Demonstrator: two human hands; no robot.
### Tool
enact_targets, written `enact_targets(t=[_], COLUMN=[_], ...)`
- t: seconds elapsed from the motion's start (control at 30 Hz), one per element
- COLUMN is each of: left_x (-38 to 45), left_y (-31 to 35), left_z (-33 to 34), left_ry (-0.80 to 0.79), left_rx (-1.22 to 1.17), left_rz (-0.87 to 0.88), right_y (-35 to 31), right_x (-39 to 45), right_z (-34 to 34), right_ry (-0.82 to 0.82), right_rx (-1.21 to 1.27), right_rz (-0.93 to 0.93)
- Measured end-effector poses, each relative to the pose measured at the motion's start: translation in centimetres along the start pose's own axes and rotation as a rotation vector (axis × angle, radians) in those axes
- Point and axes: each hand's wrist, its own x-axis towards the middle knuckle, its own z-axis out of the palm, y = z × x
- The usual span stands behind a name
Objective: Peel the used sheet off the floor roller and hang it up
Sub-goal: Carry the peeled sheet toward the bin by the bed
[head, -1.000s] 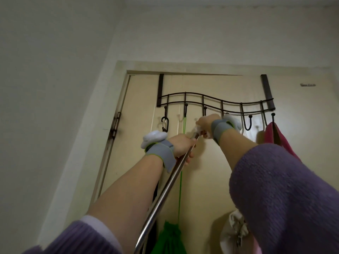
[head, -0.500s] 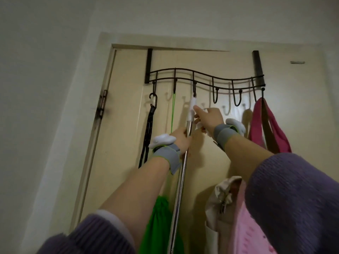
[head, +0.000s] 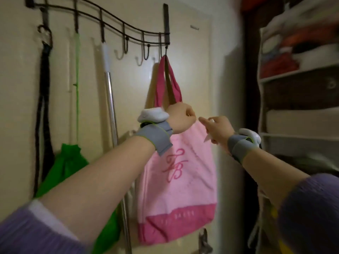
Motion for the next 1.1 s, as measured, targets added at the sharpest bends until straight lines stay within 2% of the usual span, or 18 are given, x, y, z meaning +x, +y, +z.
enact_targets(t=[0.07,0.1,0.2,0.27,0.33,0.47,0.57,0.7,0.77,0.83,0.97,1.1], left_x=[0.0,-0.1,-0.2,-0.2,-0.4,-2.3,-4.8,-7.4,-8.7,-9.2,-9.6,-8.4], left_y=[2.9,6.3,9.3,13.5,19.5,30.0,42.9,50.4,56.1,58.0,62.9,65.2], left_z=[3.6,7.5,12.6,17.7,23.7,33.0,43.8,51.3,57.4,60.5,70.3,79.1], left_ry=[-0.154,-0.246,-0.370,-0.499,-0.636,-0.737,-0.881,-0.961,-1.057,-1.105,-1.199,-1.272], left_rx=[-0.004,-0.050,-0.029,-0.086,-0.135,-0.175,-0.252,-0.255,-0.253,-0.220,-0.144,-0.108], left_rz=[0.029,0.064,0.083,0.131,0.180,0.313,0.374,0.412,0.424,0.425,0.456,0.463], right_y=[3.0,5.8,9.0,12.4,16.3,22.9,31.0,36.8,40.9,43.7,51.6,58.2], right_x=[-0.6,-2.1,-4.3,-7.2,-10.4,-17.5,-24.0,-29.4,-32.0,-33.3,-34.3,-32.8], right_z=[-3.4,-7.9,-13.6,-20.1,-27.6,-38.7,-51.1,-58.5,-64.4,-66.9,-72.6,-76.6], right_ry=[0.061,0.143,0.134,0.183,0.290,0.317,0.436,0.505,0.502,0.464,0.543,0.573], right_rx=[-0.086,-0.139,-0.299,-0.406,-0.447,-0.521,-0.535,-0.601,-0.623,-0.637,-0.571,-0.541], right_rz=[0.039,0.090,0.174,0.270,0.364,0.543,0.708,0.864,0.982,1.063,1.140,1.190])
